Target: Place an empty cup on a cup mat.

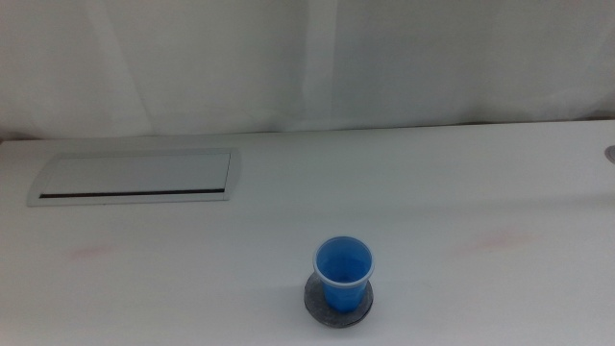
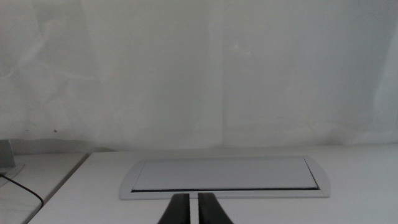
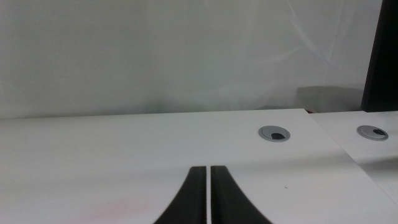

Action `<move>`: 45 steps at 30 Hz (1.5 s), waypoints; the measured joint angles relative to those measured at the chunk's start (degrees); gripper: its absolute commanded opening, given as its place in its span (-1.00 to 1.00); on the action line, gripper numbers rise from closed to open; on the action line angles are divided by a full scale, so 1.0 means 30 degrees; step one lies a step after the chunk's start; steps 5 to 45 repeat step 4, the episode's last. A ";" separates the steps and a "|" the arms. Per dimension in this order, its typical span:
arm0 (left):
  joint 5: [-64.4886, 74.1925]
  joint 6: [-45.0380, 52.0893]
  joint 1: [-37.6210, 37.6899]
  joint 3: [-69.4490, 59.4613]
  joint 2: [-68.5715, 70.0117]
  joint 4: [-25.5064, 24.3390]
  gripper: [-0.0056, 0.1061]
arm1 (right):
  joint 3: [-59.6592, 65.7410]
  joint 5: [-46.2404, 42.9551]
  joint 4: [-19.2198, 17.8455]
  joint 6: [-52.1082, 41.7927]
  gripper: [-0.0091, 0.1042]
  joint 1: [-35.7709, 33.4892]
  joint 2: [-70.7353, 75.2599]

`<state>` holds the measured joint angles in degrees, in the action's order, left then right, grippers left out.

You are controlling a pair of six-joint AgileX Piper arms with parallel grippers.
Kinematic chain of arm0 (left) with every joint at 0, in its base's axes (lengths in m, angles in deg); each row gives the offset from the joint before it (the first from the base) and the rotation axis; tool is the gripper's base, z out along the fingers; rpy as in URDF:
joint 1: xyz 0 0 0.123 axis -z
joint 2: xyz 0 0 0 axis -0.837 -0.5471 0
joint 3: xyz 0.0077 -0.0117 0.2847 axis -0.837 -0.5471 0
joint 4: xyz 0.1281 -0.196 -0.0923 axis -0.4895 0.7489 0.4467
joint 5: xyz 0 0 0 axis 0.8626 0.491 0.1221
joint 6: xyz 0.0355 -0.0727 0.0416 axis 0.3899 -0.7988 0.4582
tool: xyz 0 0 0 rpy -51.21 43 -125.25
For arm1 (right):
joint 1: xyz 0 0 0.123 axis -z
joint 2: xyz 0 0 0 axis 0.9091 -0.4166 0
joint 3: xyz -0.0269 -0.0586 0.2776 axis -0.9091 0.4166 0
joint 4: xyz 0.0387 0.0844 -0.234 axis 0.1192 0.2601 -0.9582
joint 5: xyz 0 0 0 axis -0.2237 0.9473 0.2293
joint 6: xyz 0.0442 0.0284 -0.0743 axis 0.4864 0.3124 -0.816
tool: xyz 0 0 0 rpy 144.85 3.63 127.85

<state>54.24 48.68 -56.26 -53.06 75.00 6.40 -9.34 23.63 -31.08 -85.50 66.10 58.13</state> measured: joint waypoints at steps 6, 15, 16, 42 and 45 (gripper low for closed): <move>0.0000 0.0000 0.0000 0.0000 0.0000 0.0000 -0.95 | 0.0000 0.0151 0.0029 0.0072 -0.88 0.0000 0.0000; 0.0000 0.0000 0.0000 0.0000 0.0000 0.0000 -0.95 | 0.0000 0.0151 0.0029 0.0072 -0.88 0.0000 0.0000; 0.0000 0.0000 0.0000 0.0000 0.0000 0.0000 -0.95 | 0.0000 0.0151 0.0029 0.0072 -0.88 0.0000 0.0000; 0.0000 0.0000 0.0000 0.0000 0.0000 0.0000 -0.95 | 0.0000 0.0151 0.0029 0.0072 -0.88 0.0000 0.0000; 0.0000 0.0000 0.0000 0.0000 0.0000 0.0000 -0.95 | 0.0000 0.0151 0.0029 0.0072 -0.88 0.0000 0.0000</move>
